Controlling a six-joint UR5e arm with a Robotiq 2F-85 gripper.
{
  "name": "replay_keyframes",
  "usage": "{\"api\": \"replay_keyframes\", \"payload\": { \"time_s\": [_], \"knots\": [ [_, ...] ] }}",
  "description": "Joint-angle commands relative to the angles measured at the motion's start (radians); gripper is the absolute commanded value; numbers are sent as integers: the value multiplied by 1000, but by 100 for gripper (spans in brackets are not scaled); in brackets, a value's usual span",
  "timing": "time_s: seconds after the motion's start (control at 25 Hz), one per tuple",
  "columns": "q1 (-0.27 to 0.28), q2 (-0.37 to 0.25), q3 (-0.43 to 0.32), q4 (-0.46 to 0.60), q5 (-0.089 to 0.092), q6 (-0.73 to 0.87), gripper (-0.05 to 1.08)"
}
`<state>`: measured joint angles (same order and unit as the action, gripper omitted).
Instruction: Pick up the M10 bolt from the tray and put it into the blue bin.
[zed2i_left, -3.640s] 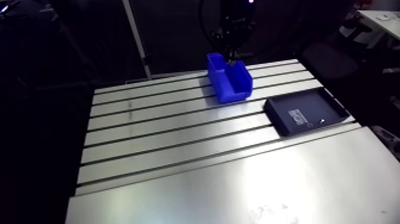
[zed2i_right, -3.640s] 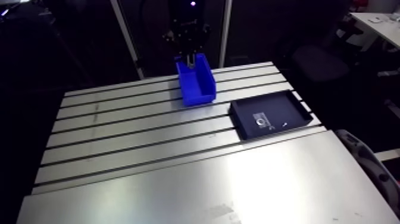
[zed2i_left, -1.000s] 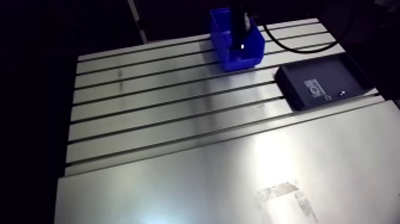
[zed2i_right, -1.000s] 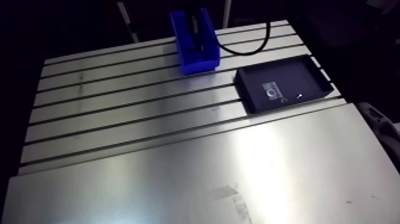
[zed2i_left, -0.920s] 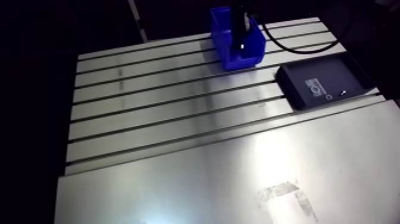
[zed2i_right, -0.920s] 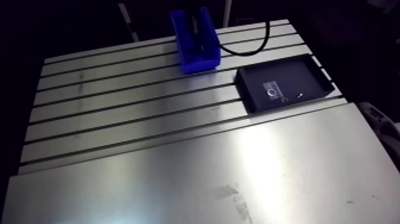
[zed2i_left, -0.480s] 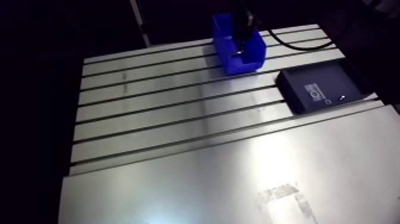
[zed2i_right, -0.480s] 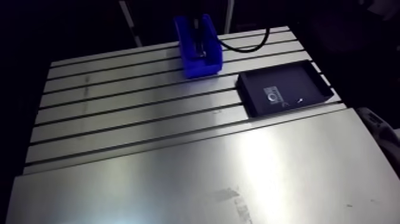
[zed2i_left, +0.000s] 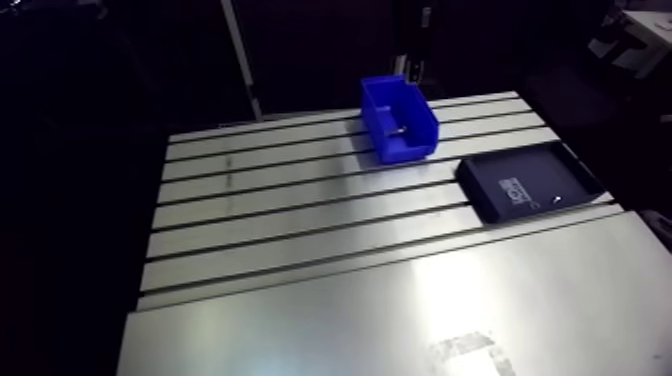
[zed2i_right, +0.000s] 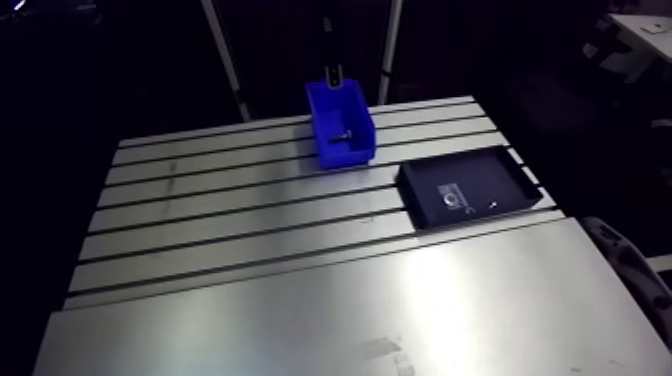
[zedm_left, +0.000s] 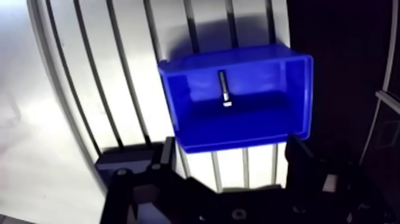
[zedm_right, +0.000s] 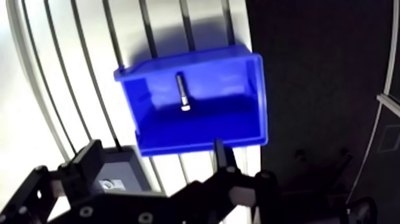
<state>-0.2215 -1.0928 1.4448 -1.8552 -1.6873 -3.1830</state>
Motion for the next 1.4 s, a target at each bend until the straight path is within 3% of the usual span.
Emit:
{"api": "replay_keyframes", "payload": {
  "time_s": [0.04,0.2,0.64,0.8,1.12,1.4],
  "knots": [
    [40,-141,-42,247,11,494,0],
    [67,-193,-59,287,13,832,0],
    [60,-296,-51,347,117,1461,1],
    [56,-330,-44,356,139,1526,1],
    [45,-333,-53,356,136,1518,1],
    [50,-327,-128,356,140,1518,1]
  ]
}}
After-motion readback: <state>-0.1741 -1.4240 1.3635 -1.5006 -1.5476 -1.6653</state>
